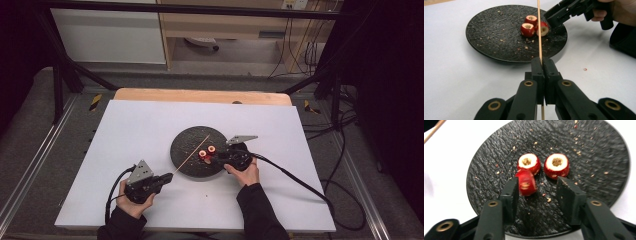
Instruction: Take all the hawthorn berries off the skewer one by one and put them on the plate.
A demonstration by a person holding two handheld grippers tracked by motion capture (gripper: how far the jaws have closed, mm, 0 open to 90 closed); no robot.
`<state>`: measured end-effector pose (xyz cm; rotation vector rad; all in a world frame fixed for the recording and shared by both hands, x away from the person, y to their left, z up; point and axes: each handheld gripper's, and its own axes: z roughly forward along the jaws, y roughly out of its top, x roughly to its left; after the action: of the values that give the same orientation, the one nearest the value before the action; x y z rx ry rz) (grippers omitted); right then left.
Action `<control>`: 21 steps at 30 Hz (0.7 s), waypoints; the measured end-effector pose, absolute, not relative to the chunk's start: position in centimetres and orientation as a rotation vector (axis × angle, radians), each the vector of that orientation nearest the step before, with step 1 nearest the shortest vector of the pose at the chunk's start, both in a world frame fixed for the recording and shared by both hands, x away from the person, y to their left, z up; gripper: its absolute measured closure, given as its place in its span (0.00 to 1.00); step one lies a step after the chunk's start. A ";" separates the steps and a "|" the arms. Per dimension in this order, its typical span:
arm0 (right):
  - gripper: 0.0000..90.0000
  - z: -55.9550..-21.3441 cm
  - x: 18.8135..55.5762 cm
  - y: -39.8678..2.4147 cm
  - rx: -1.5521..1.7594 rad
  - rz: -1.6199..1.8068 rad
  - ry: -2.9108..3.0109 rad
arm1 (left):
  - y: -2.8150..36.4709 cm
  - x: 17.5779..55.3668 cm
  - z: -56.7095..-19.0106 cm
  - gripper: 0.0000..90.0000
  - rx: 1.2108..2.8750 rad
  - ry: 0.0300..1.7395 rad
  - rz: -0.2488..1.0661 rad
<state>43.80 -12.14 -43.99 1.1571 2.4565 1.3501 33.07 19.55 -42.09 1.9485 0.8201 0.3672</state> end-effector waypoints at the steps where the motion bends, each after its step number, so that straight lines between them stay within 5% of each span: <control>1: 0.57 -43.8 43.7 -12.3 1.150 1.348 2.453 | 19.6 33.1 -42.1 0.98 1.947 0.821 0.367; 14: 0.17 -42.2 41.5 -15.6 1.110 1.332 2.415 | 19.5 33.3 -41.9 0.98 1.944 0.832 0.364; 21: 0.07 -43.0 40.1 -18.0 1.118 1.287 2.386 | 19.2 33.6 -41.8 0.98 1.950 0.839 0.361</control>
<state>40.10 -17.98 -43.03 1.1182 2.3862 1.2868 33.55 19.24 -41.81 1.9504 0.8387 0.3611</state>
